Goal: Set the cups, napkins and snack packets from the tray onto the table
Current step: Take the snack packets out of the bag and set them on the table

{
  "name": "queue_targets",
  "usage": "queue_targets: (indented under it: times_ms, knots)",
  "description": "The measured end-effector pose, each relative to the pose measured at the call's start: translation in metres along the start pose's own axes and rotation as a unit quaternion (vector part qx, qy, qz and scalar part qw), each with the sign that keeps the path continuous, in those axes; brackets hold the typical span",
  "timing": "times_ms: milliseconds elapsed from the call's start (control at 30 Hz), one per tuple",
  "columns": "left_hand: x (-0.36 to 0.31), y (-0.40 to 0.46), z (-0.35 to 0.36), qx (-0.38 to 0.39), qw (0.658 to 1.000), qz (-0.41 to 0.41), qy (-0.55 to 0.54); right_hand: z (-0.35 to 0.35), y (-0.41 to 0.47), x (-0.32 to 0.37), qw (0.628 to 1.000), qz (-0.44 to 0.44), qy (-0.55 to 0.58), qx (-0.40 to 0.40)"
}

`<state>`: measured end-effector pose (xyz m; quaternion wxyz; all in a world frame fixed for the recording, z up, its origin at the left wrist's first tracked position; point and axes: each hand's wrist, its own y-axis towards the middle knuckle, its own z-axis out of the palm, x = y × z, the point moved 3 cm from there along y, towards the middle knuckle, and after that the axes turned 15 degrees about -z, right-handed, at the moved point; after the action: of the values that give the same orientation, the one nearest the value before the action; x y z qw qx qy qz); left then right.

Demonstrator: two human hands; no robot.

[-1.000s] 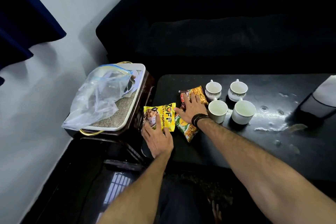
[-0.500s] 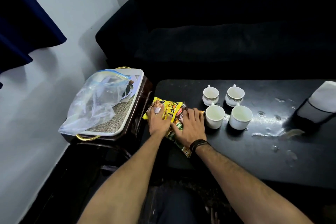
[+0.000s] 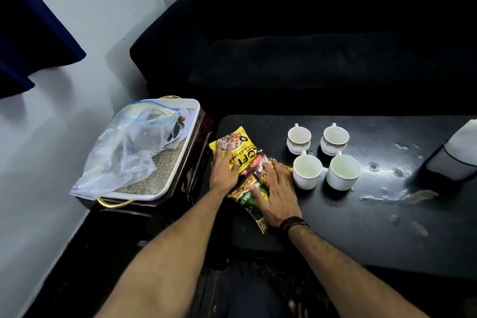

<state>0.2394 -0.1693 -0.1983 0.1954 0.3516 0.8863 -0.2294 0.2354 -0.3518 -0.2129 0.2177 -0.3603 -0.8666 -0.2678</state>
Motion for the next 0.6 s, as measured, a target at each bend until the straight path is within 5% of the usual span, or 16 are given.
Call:
queue_targets:
  times_ms: [233, 600]
  knots:
    - [-0.021, 0.031, -0.013, 0.086, 0.994, 0.051, 0.043, 0.002, -0.001, 0.002, 1.000, -0.017, -0.020, -0.005]
    - [-0.068, 0.060, -0.009, 0.082, 0.986, 0.065, 0.131, 0.005, -0.002, 0.000, 0.999, -0.010, -0.037, 0.026]
